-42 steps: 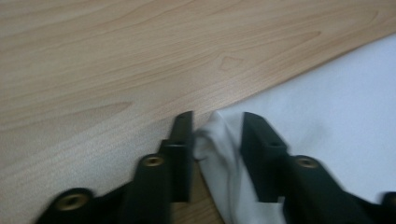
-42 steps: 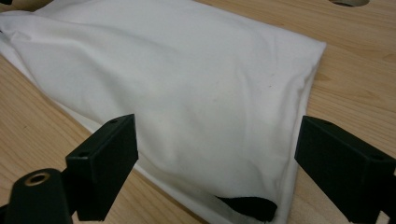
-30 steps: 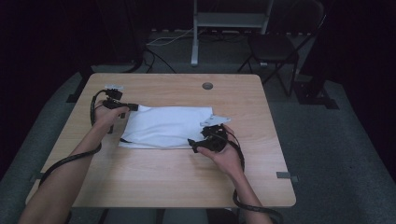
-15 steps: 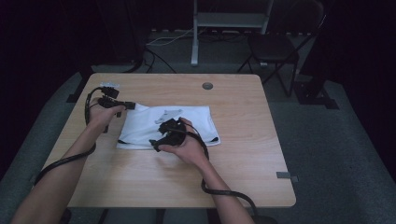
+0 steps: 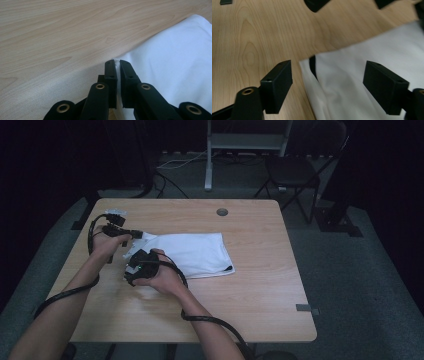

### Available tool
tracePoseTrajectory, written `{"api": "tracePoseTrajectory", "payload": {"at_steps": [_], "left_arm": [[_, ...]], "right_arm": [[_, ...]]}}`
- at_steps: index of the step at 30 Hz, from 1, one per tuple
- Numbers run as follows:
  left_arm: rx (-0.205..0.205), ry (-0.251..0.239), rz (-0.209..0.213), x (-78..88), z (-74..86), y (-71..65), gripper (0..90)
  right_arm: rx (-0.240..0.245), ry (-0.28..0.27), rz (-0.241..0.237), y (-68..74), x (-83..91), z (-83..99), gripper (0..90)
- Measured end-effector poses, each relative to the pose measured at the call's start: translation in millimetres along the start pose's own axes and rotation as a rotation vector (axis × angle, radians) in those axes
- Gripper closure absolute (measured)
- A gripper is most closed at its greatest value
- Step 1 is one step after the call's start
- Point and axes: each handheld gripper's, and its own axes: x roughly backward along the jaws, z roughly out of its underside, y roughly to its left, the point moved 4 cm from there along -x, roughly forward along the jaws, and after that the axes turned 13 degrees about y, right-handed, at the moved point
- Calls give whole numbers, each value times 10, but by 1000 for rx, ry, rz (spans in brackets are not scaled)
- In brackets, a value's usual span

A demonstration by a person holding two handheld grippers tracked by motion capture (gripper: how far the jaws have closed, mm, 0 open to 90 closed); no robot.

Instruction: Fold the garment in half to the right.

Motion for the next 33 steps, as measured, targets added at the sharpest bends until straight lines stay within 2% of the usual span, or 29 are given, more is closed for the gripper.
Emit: {"api": "tracePoseTrajectory", "payload": {"at_steps": [6,9,10,13,17,22,25,33], "left_arm": [[-11,19,-1,8,18,-2,852],[-13,16,2,1,25,-8,852],[-19,21,1,0,30,-6,852],[-17,20,9,-12,42,-8,852],[-18,21,10,-13,50,-11,852],[-21,19,5,11,42,-30,852],[-28,15,0,49,23,-44,852],[-23,-21,-13,210,-95,-70,852]], "right_arm": [[50,68,-7,82,-219,-67,349],[52,91,-5,92,-288,-50,413],[28,80,-18,97,-293,-50,449],[10,72,-20,78,-291,-43,546],[0,61,11,50,-285,-35,685],[-33,73,67,76,-277,-47,772],[-38,48,79,101,-246,-74,780],[-80,-60,42,111,12,-207,780]]}}
